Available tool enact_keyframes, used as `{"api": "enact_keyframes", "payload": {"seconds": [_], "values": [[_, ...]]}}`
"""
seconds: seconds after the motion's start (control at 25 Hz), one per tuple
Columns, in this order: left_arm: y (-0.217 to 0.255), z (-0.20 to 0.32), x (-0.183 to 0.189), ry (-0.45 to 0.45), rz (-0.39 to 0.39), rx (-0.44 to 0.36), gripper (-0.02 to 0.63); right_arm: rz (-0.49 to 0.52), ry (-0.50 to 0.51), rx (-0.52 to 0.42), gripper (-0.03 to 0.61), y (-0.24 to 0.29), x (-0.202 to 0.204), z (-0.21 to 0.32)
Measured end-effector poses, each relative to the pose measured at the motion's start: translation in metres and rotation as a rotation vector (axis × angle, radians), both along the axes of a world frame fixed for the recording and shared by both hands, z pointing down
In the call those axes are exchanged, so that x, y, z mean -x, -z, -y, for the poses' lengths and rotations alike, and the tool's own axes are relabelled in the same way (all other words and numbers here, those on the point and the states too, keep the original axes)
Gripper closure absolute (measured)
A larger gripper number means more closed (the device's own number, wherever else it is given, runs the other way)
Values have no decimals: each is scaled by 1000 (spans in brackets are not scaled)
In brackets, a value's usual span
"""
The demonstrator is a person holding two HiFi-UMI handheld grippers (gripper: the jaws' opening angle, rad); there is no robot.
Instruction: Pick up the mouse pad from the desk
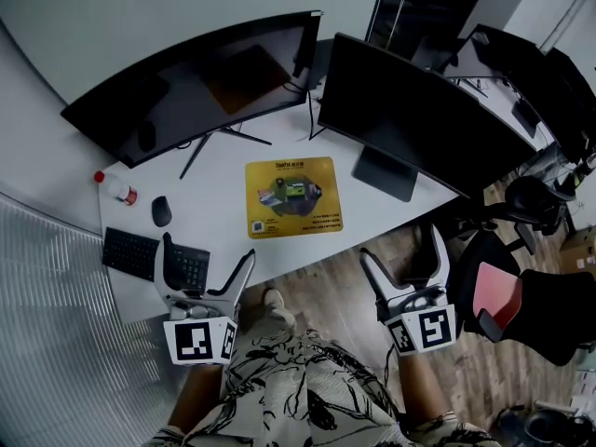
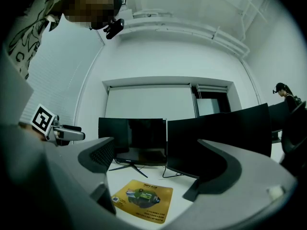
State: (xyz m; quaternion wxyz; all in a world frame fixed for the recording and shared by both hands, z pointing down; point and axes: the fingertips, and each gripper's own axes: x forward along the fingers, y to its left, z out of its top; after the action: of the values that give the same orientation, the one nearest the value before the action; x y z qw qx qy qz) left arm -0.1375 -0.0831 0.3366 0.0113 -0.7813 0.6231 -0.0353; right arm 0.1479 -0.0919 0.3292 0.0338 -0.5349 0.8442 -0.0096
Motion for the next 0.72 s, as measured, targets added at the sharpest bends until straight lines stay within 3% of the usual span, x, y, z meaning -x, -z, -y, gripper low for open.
{"api": "enact_keyframes", "payload": {"seconds": [0.72], "values": [[2,78,33,-80,-8,-29,12,-28,-84,-32,52,10,32,53]]}}
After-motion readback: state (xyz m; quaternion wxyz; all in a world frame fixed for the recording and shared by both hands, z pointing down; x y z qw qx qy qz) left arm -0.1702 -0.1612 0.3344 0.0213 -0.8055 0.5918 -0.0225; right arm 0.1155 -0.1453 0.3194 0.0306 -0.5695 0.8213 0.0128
